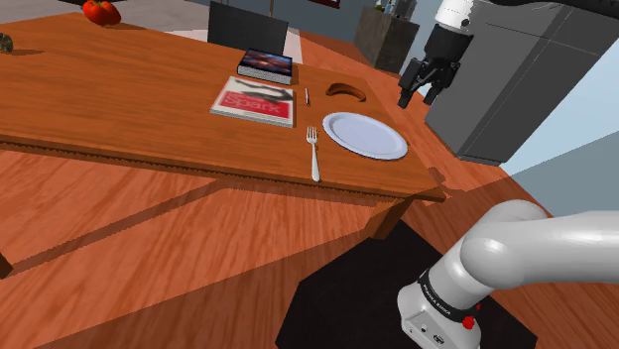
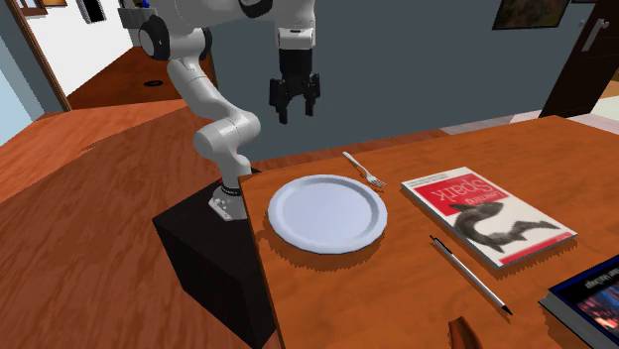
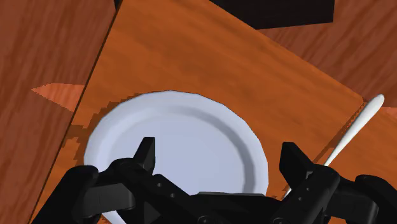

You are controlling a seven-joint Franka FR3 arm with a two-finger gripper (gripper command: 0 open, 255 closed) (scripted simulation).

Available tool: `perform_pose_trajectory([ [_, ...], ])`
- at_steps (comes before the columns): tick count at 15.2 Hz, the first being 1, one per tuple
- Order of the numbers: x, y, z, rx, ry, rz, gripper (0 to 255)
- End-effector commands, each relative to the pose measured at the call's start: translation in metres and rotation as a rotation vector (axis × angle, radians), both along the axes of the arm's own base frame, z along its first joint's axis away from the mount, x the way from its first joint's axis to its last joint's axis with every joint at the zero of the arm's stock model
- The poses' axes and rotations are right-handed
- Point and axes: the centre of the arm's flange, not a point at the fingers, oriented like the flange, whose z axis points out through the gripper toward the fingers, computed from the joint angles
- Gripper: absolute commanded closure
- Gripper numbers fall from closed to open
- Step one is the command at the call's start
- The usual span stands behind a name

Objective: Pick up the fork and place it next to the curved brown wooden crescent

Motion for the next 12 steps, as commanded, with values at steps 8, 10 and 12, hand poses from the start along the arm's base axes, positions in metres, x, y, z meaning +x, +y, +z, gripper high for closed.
perform_pose_trajectory([
  [8, 0.052, 0.051, -0.053, 0.025, -0.019, -0.177, 0],
  [10, 0.069, 0.065, -0.067, 0.032, -0.024, -0.227, 0],
  [12, 0.086, 0.077, -0.082, 0.04, -0.029, -0.278, 0],
])
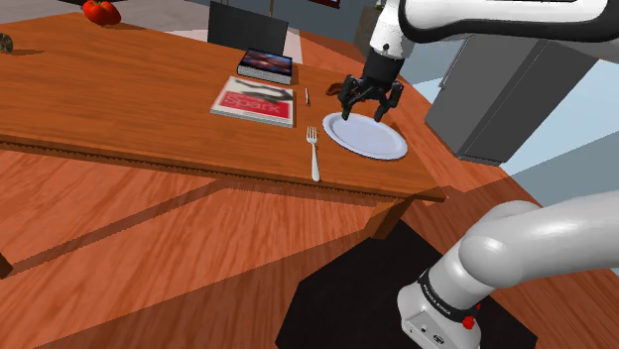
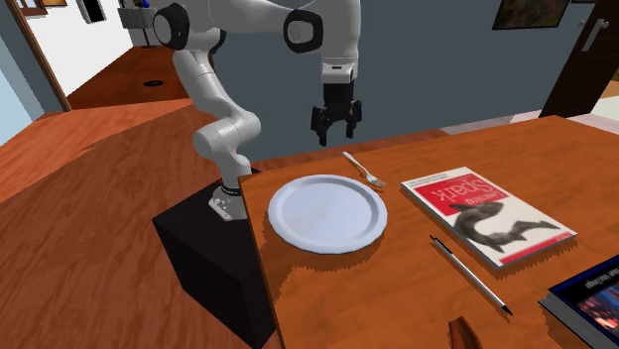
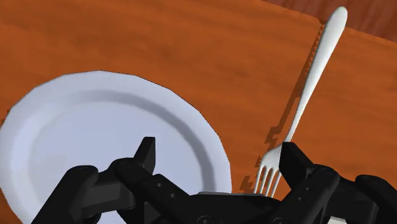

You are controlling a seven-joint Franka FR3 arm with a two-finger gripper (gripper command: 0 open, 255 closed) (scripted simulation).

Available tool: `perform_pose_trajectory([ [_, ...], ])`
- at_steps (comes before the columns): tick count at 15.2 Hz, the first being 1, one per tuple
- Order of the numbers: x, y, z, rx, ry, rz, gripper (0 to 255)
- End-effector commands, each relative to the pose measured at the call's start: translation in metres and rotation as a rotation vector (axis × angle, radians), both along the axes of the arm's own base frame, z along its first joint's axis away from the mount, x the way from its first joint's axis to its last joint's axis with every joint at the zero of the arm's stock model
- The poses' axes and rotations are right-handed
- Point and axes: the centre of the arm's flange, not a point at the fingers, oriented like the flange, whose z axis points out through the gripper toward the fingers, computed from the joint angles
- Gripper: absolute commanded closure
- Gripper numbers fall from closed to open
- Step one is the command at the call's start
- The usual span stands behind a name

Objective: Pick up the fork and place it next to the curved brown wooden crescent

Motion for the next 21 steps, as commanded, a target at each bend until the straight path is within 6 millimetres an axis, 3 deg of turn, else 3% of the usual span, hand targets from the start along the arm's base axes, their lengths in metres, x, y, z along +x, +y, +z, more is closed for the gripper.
perform_pose_trajectory([
  [1, 0.018, 0.012, -0.018, 0.009, -0.006, -0.054, 0],
  [9, 0.089, 0.049, -0.07, 0.035, -0.026, -0.242, 0],
  [16, 0.091, 0.048, -0.109, 0.035, -0.026, -0.242, 0],
  [21, 0.091, 0.048, -0.109, 0.035, -0.026, -0.242, 0],
])
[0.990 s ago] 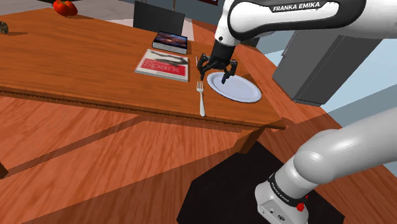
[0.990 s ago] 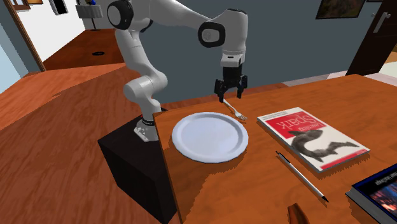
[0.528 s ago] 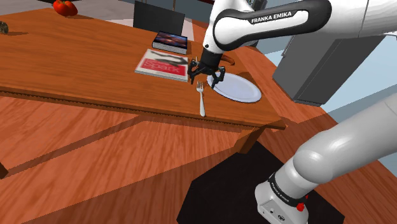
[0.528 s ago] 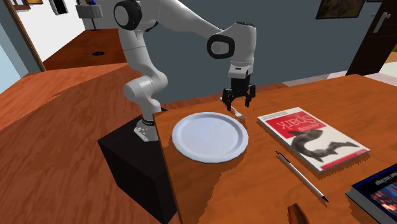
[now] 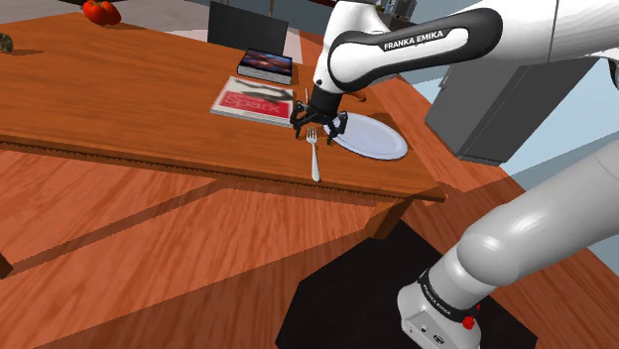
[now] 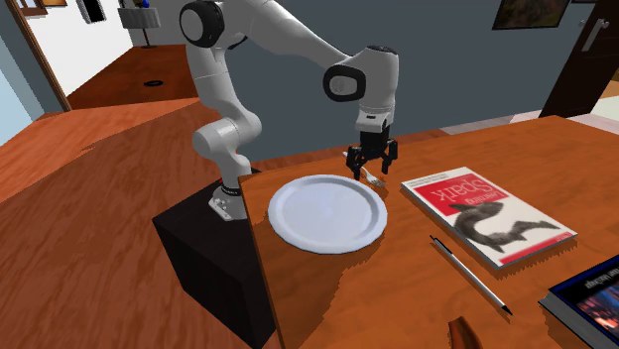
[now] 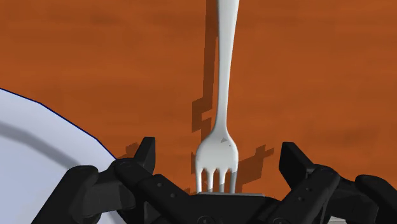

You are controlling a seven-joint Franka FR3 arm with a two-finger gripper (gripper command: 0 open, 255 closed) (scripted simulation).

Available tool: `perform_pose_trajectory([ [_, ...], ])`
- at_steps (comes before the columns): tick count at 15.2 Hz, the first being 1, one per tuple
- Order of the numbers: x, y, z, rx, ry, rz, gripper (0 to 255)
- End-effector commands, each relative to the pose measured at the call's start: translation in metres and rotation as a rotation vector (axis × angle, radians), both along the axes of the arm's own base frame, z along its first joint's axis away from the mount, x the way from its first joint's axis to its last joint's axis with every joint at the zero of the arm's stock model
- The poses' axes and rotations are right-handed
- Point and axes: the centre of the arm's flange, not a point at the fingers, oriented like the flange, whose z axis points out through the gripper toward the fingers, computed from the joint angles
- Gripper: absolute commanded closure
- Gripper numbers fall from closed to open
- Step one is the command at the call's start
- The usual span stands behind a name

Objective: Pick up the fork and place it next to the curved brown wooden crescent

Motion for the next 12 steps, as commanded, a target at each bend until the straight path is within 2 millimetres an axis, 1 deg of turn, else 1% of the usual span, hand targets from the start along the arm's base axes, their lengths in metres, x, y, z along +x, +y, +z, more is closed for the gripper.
perform_pose_trajectory([
  [1, 0.0002, 0.0001, -0.0002, 0.0, 0.0, 0.0, 0],
  [3, 0.0001, 0.0001, -0.0001, 0.0, 0.0, 0.0, 0],
  [4, 0.0001, 0.0001, -0.0001, 0.0, 0.0, 0.0, 255],
  [12, 0.0019, 0.0009, -0.0013, 0.0, 0.0, 0.0, 255],
])
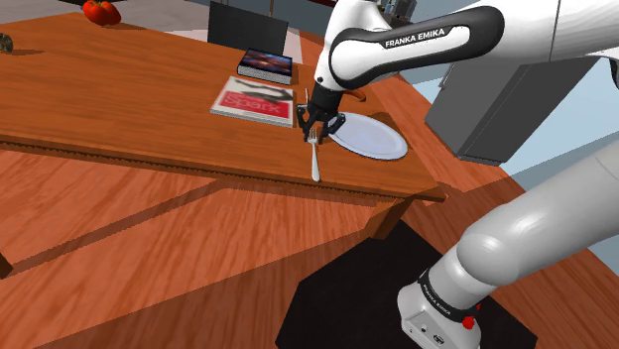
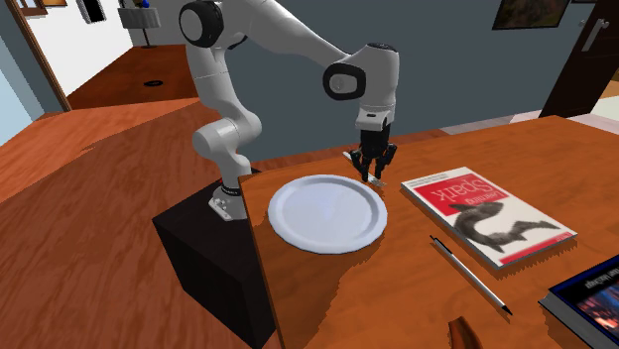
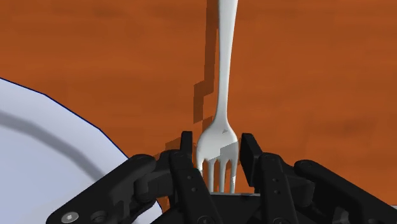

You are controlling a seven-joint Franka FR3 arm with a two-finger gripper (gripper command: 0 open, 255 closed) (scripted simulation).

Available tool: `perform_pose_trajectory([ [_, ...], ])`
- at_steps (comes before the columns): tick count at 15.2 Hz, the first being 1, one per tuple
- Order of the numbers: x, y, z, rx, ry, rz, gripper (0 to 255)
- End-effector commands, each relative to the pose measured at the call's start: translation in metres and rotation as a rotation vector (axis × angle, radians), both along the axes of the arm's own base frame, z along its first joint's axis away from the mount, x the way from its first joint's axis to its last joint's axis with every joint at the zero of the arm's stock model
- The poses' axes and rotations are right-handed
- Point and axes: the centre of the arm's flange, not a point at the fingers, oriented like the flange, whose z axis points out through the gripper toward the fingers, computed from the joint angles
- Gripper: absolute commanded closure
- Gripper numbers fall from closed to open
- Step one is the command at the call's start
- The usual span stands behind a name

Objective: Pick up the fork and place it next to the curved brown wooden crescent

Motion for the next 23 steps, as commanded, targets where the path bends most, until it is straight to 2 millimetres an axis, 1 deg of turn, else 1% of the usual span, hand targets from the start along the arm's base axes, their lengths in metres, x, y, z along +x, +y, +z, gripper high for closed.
perform_pose_trajectory([
  [1, -0.002, 0.003, -0.005, 0.003, 0.008, 0.006, 255],
  [22, -0.002, 0.003, 0.104, 0.003, 0.008, 0.007, 255],
  [23, 0.001, -0.01, 0.104, 0.003, 0.008, 0.007, 255],
])
